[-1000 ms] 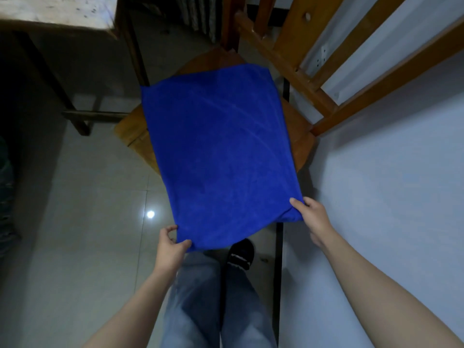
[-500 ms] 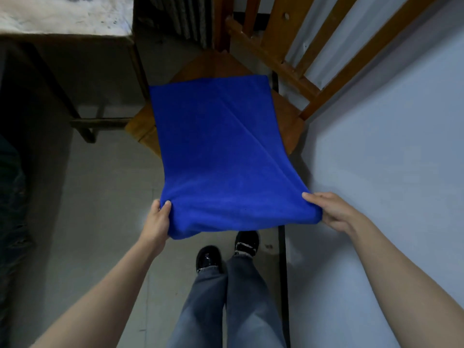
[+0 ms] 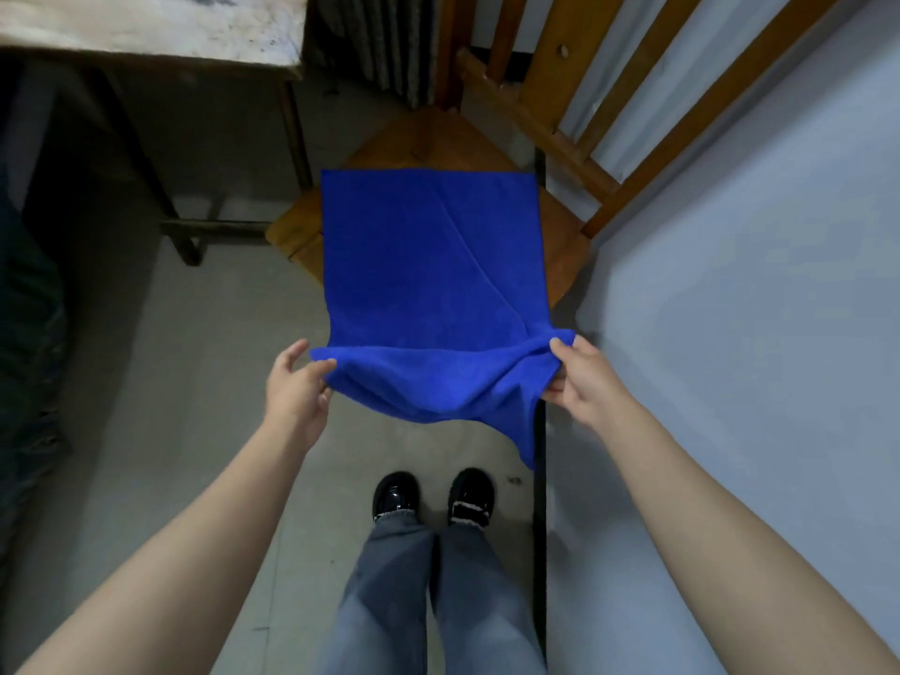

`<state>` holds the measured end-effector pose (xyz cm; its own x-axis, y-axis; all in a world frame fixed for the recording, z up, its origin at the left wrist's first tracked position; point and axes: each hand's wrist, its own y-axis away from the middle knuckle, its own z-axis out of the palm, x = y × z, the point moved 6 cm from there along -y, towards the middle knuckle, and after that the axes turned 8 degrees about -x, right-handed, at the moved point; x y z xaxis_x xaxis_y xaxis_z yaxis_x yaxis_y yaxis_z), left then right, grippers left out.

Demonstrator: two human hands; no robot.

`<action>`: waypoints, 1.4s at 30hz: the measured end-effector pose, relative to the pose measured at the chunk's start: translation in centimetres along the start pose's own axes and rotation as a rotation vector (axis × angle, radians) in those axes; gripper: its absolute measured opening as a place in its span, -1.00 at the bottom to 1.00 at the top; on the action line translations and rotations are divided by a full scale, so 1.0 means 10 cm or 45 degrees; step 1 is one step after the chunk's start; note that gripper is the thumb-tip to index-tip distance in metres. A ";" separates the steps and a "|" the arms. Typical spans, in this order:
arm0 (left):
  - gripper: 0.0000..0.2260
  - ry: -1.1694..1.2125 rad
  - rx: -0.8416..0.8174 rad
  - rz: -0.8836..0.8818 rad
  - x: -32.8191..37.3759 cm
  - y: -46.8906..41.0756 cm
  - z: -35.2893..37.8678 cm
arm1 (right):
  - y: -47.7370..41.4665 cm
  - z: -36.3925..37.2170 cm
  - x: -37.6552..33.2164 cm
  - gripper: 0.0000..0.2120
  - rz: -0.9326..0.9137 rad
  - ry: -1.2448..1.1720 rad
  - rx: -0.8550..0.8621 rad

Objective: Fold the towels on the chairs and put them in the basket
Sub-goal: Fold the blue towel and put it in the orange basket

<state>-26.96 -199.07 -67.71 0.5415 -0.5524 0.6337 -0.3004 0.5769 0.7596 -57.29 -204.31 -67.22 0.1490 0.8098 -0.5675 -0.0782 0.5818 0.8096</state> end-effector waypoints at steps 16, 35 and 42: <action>-0.33 -0.800 -0.099 -0.032 -0.06 -0.66 0.41 | -0.86 -0.02 -0.39 -0.49 -0.138 0.661 0.206; -0.78 0.349 -0.061 -0.759 -1.86 -0.66 0.65 | -0.98 0.03 0.76 -0.21 -0.183 0.654 0.154; -0.81 0.467 0.127 -0.851 -1.64 -0.53 0.69 | -0.62 -0.06 0.61 -0.50 -0.233 0.600 0.248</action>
<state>-39.63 -197.20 -81.15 0.8535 -0.5195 -0.0405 0.1223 0.1242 0.9847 -56.47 -202.94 -75.83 -0.3185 0.6693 -0.6712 0.0985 0.7277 0.6788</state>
